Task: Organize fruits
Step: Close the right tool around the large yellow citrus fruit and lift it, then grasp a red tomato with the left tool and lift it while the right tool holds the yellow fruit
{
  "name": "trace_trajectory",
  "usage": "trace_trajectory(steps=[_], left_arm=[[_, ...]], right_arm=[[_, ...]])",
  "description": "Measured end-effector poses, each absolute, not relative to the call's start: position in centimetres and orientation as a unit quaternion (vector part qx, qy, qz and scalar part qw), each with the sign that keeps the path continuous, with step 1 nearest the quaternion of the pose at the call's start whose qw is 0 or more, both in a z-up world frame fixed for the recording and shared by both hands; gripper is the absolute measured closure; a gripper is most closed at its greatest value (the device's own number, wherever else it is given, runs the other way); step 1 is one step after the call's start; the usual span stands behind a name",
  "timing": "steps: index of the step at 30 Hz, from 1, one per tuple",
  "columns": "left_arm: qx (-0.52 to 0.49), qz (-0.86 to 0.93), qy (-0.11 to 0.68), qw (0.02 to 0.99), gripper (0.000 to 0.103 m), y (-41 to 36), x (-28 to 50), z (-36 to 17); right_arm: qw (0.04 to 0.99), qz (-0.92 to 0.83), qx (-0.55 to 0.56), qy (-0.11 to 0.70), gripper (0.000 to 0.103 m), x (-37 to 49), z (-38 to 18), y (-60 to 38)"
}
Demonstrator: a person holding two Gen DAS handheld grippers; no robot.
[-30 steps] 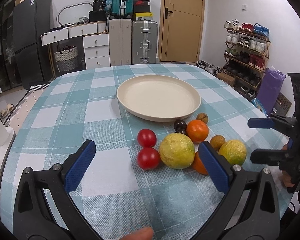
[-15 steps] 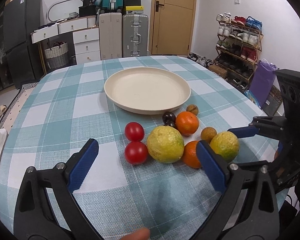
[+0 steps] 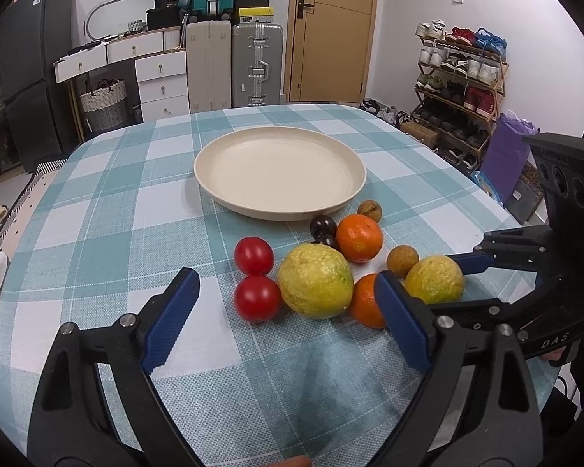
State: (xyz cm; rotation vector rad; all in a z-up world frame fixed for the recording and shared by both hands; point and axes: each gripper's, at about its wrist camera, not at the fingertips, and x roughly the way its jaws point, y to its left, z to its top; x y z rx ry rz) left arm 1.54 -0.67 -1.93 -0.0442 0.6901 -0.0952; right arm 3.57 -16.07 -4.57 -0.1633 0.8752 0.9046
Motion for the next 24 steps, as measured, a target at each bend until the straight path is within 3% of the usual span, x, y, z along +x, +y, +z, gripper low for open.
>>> trace_trajectory(steps=[13, 24], left_arm=[[-0.018, -0.026, 0.343, 0.939, 0.012, 1.0, 1.4, -2.1], [0.018, 0.020, 0.399, 0.917, 0.012, 2.7, 2.2, -3.8]], right_arm=[[0.820, 0.422, -0.072, 0.380, 0.051, 2.9, -3.4, -17.0], [0.836, 0.398, -0.062, 0.371, 0.051, 3.7, -2.4, -18.4]])
